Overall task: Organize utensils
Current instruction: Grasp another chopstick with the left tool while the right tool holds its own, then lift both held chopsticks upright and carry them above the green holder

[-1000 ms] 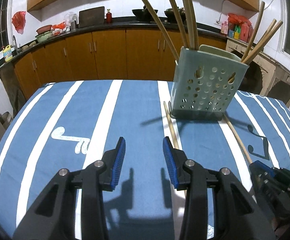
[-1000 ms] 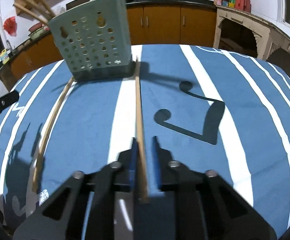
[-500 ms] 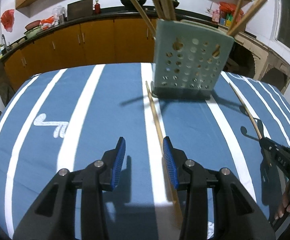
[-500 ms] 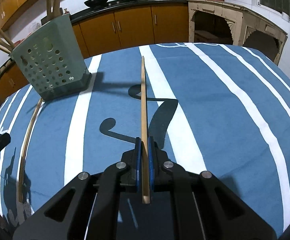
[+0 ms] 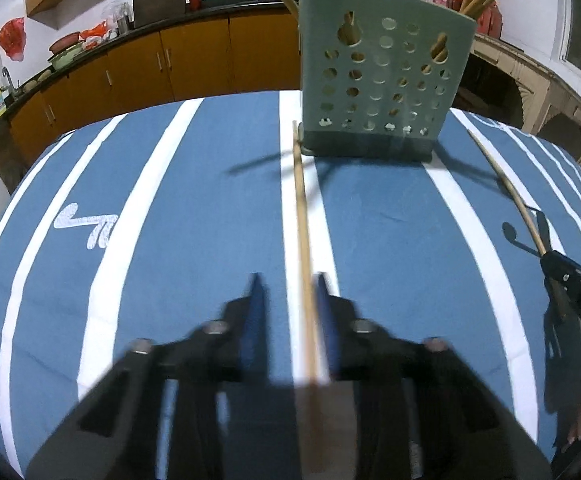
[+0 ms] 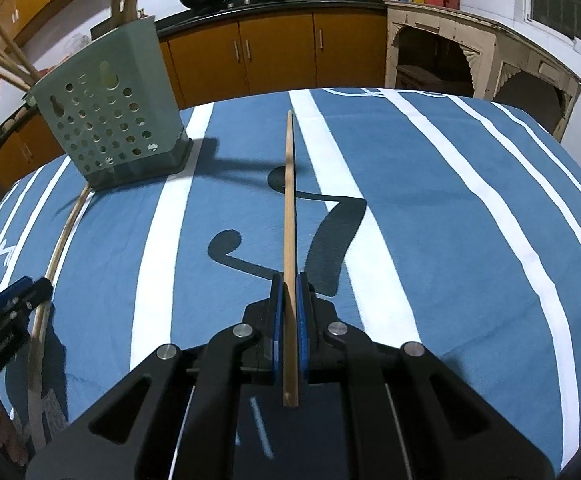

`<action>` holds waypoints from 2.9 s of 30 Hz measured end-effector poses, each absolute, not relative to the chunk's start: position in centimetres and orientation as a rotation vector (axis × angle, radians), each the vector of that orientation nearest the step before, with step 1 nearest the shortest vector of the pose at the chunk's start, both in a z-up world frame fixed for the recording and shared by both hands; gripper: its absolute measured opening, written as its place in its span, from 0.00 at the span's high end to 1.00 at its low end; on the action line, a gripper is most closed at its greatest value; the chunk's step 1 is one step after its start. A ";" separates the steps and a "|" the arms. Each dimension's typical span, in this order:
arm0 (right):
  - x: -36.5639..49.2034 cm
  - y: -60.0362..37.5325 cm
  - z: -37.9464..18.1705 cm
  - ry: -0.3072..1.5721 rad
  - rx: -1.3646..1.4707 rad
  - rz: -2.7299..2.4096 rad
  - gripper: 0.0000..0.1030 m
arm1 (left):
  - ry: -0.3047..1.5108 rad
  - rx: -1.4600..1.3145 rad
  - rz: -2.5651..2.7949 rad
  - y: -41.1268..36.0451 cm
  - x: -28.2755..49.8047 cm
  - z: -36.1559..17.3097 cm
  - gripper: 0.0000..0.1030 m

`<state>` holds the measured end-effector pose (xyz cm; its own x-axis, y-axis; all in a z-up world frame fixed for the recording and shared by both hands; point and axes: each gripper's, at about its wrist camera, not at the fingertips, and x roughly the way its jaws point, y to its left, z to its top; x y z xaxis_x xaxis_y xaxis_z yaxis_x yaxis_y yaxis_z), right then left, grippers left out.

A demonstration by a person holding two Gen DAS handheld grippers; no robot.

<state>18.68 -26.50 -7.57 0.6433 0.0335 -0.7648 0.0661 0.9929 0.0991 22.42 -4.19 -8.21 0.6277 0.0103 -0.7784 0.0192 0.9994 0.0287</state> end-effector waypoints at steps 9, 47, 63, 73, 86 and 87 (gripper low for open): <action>19.0 -26.1 -7.6 0.873 0.120 0.012 0.93 | 0.899 0.004 0.092 0.7 23.6 -8.1 0.91; 15.6 -27.8 -6.2 0.805 0.158 0.033 0.93 | 0.916 0.012 0.035 2.5 19.8 -7.6 0.92; 13.9 -29.7 0.3 0.589 0.176 0.017 0.93 | 0.745 0.022 -0.019 3.5 16.9 -0.2 0.92; 13.6 -29.7 3.3 0.489 0.178 0.025 0.93 | 0.586 -0.061 -0.059 4.1 16.4 5.1 0.92; 14.2 -29.0 7.9 0.397 0.213 0.106 0.93 | 0.507 -0.082 -0.091 4.0 16.3 8.8 0.92; 14.2 -29.0 8.4 0.389 0.218 0.115 0.93 | 0.498 -0.086 -0.100 4.0 16.3 9.4 0.92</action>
<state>14.20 -28.97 8.37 0.9191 0.1529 -0.3632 -0.0695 0.9701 0.2326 16.26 4.00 9.36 0.8739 -0.1162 -0.4719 0.0742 0.9915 -0.1066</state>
